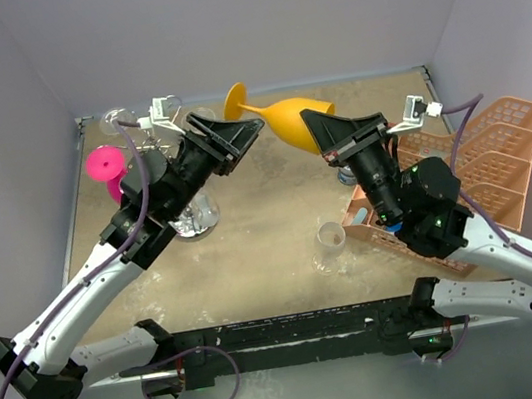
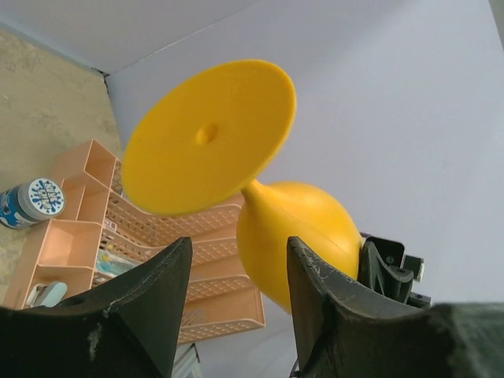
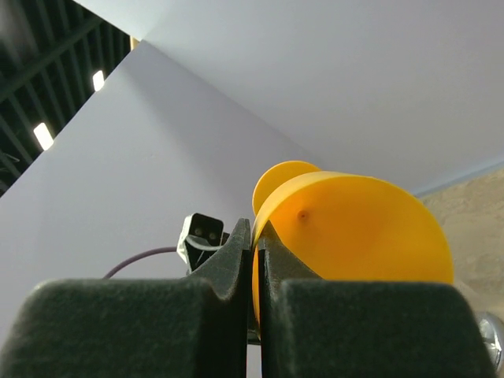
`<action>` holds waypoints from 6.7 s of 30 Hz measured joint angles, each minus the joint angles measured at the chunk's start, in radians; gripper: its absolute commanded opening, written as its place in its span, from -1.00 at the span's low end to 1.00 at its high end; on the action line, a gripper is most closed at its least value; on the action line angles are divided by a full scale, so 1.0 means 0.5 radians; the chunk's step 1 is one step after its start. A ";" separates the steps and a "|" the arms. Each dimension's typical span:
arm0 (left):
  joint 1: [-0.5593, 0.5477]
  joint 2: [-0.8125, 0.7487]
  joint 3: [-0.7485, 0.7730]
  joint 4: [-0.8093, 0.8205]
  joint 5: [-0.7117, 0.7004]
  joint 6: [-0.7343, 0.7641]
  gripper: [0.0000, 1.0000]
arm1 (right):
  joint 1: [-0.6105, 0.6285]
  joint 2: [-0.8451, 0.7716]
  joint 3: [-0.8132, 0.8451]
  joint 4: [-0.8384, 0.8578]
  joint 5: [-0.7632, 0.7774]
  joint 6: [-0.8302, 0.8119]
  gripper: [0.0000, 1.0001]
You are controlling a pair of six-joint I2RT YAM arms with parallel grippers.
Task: Place the wine glass upside down on the wine glass rack
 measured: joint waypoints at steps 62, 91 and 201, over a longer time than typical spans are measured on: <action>-0.057 -0.171 0.206 -0.263 -0.136 1.414 -1.00 | -0.009 -0.259 -0.101 -0.480 -0.520 -0.266 0.34; -0.056 -0.262 -0.110 0.201 0.355 2.451 -1.00 | -0.009 0.332 0.571 -0.724 -0.764 0.096 -0.11; 0.797 0.813 0.967 -0.077 0.465 -0.032 -1.00 | -0.007 -0.231 0.014 -0.620 -0.478 0.279 0.33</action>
